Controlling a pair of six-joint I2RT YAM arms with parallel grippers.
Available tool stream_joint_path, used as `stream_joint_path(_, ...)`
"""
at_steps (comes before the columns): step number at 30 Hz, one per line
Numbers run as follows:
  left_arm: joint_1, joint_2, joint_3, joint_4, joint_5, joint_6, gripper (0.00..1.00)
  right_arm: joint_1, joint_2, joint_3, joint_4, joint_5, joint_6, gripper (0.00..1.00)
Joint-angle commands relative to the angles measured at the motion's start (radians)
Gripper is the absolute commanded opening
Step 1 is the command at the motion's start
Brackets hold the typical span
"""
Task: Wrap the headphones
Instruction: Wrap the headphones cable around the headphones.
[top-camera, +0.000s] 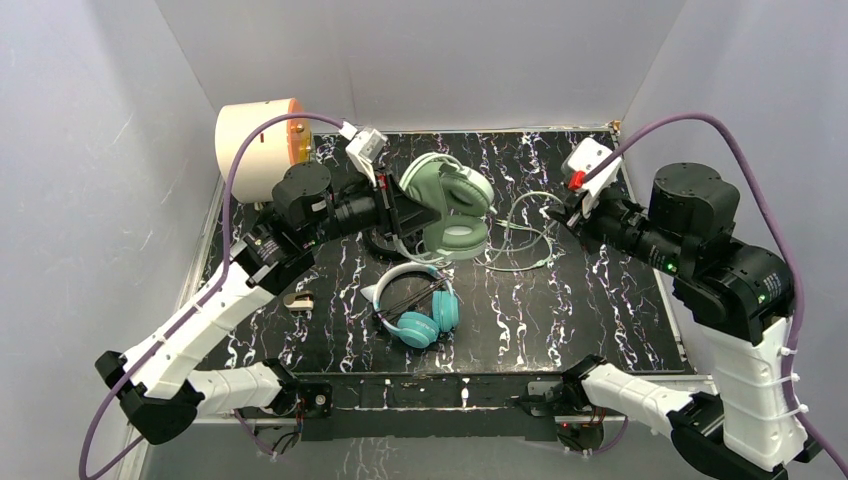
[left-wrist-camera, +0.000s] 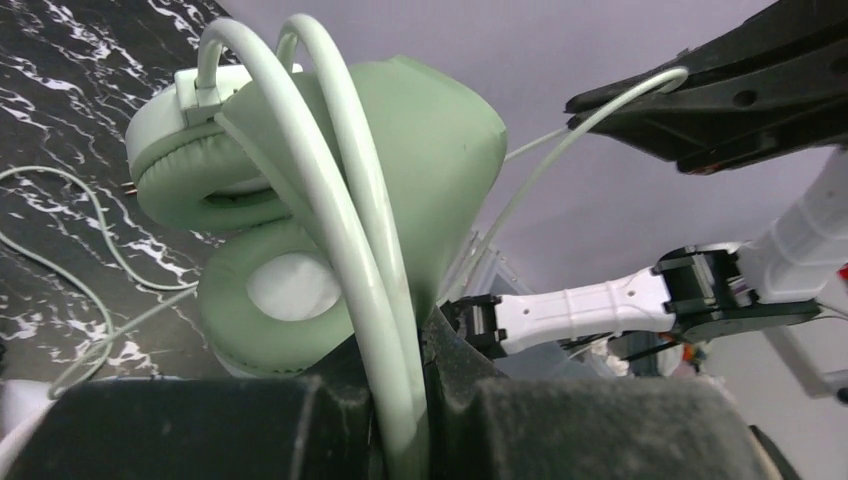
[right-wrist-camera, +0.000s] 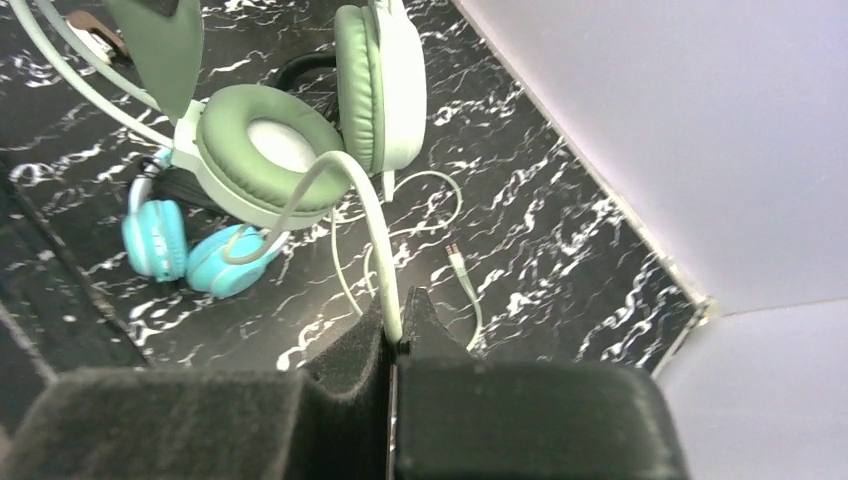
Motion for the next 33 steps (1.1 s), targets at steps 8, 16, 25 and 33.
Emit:
stream_joint_path(8, 0.009, 0.117, 0.035, 0.46, -0.119, -0.327, 0.0, 0.005, -0.148, -0.214, 0.22, -0.05, -0.513, 0.0)
stream_joint_path(16, 0.073, 0.228, 0.01, 0.686, 0.295, -0.54, 0.0, 0.006, -0.172, -0.313, 0.386, 0.153, -0.637, 0.0)
stream_joint_path(25, 0.094, 0.262, -0.085, 1.132, 0.613, -0.806, 0.0, 0.006, -0.184, -0.353, 0.412, 0.236, -0.67, 0.0)
stream_joint_path(33, 0.082, 0.215, -0.094, 1.153, 0.732, -0.847, 0.0, 0.006, -0.162, -0.328, 0.45, 0.152, -0.578, 0.0)
